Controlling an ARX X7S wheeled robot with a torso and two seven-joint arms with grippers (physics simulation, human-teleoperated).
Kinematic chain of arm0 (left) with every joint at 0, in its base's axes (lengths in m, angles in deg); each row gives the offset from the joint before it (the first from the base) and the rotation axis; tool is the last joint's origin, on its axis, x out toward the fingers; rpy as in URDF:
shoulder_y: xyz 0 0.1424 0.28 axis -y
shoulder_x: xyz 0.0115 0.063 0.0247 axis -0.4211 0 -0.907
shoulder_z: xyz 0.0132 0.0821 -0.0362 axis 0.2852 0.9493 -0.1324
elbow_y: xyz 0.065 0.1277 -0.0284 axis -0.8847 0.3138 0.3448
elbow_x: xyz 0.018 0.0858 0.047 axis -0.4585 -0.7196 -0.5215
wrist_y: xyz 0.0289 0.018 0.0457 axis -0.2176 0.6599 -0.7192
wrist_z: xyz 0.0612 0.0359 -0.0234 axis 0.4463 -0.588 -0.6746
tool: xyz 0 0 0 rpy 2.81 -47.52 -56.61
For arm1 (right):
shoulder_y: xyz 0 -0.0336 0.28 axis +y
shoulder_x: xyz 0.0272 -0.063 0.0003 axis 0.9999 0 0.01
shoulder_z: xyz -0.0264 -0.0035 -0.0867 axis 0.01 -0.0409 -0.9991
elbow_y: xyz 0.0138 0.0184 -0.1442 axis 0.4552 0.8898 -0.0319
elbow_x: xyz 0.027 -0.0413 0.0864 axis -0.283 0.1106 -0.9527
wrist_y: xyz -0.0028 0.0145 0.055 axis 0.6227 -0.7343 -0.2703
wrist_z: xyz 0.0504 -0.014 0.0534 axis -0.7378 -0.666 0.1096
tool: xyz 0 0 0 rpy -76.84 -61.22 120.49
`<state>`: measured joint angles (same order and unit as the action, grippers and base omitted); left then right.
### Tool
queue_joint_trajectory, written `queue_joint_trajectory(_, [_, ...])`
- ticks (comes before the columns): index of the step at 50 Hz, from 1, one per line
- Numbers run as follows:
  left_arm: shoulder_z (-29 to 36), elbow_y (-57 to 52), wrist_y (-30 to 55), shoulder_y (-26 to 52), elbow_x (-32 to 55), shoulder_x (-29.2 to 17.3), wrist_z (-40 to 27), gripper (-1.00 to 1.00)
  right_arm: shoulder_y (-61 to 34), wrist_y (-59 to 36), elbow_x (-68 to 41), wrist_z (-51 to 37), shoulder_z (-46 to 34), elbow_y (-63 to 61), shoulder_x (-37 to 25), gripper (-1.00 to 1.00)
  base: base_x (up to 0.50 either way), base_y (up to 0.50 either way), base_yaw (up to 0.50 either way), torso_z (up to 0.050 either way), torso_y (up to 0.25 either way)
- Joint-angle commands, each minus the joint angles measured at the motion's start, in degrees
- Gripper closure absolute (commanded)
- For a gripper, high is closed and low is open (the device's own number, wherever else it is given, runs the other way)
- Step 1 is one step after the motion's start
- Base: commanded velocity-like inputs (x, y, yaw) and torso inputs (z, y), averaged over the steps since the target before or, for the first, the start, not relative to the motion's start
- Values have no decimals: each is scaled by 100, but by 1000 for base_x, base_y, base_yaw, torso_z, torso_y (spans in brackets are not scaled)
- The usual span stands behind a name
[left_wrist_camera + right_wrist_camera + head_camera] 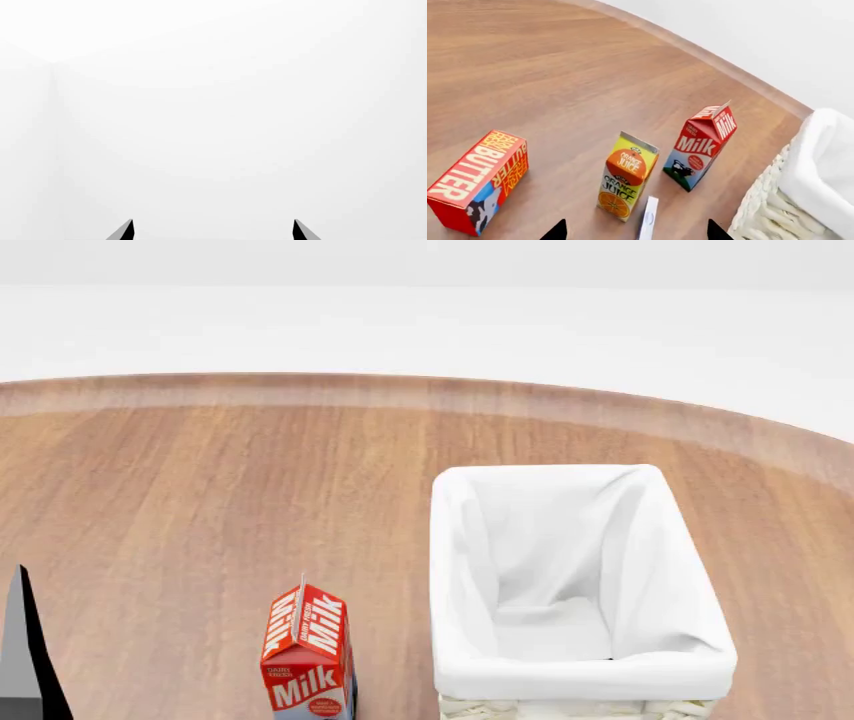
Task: Pick up the alphabet soup and the tomato sauce, and put them in the basket.
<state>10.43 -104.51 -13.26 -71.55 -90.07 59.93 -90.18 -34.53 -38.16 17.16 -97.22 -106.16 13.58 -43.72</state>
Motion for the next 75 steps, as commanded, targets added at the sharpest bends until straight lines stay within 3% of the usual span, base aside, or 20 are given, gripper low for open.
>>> queue_joint_trajectory(1, [25, -18, 5, -15, 19, -46, -55, -100, 598, -62, 938, -16, -903, -63, 170, -100, 0, 0, 0, 0, 0])
queue_joint_trajectory(16, [58, 48, -47, -18, 53, -98, -128, -100, 1285, 395, 1191, 101, -1274, 687, 44, -100, 0, 0, 0, 0, 0])
queue_joint_trajectory(31, [79, 0, 12, 3, 94, -135, -177, -100, 1950, 687, 589, -464, -1194, 869, -216, -100, 0, 0, 0, 0, 0])
queue_joint_trajectory(44, [136, -22, 36, 15, 79, -164, -215, -100, 2097, 564, 785, -778, -1311, 695, -282, -100, 0, 0, 0, 0, 0])
queue_joint_trajectory(75, [192, 49, 0, 10, 126, -258, -320, -100, 2001, 1721, 607, 235, -768, 2245, -44, -100, 0, 0, 0, 0, 0])
